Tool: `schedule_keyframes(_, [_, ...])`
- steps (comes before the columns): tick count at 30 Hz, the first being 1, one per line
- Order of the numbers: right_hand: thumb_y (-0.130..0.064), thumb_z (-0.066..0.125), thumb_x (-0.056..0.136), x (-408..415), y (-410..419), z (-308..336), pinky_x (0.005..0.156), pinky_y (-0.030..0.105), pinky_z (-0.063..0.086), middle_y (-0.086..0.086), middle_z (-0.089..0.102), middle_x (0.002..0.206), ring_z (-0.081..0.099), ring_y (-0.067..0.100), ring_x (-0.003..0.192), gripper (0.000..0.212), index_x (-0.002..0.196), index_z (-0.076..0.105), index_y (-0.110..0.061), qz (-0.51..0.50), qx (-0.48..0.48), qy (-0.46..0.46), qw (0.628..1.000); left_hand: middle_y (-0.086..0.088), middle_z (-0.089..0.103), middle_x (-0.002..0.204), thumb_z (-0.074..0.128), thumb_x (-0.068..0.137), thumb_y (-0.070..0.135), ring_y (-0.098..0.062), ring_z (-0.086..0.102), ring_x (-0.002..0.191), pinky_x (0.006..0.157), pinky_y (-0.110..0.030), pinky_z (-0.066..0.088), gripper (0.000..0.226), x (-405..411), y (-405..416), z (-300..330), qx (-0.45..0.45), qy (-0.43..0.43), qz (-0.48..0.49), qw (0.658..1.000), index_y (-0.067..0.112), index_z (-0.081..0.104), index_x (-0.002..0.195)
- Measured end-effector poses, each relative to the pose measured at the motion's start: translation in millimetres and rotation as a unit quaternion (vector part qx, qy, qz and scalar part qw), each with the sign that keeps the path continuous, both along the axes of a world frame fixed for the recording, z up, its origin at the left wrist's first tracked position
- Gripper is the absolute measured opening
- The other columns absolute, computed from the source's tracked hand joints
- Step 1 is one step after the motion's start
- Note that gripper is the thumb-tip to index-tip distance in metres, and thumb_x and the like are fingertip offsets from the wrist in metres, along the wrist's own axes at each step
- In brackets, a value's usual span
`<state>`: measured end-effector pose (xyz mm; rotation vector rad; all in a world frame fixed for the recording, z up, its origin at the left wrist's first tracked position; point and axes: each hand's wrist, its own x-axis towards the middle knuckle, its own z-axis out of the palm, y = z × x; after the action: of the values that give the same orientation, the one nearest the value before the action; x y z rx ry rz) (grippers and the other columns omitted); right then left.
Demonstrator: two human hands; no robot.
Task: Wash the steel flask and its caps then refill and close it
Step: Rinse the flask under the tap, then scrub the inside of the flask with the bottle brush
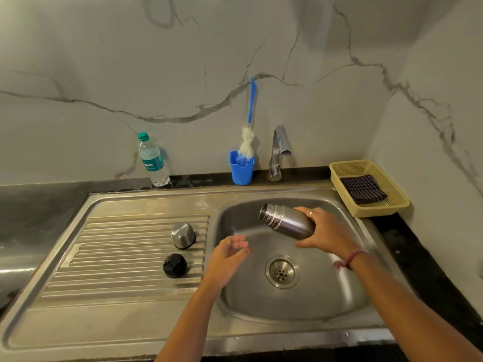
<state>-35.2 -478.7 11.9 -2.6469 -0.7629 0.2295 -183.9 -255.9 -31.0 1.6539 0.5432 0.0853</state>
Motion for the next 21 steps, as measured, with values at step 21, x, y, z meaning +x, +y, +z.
schedule_keyframes(21, [-0.033, 0.081, 0.07, -34.8, 96.2, 43.6, 0.092, 0.027, 0.045, -0.006, 0.053, 0.119, 0.053, 0.015, 0.11, 0.062, 0.125, 0.053, -0.025, 0.077, 0.071, 0.157, 0.982, 0.008, 0.073, 0.1, 0.093, 0.063, 0.019, -0.002, 0.068, 0.091, 0.074, -0.014, 0.054, 0.057, 37.4, 17.7, 47.5, 0.039, -0.125, 0.03, 0.991, 0.027, 0.062, 0.11])
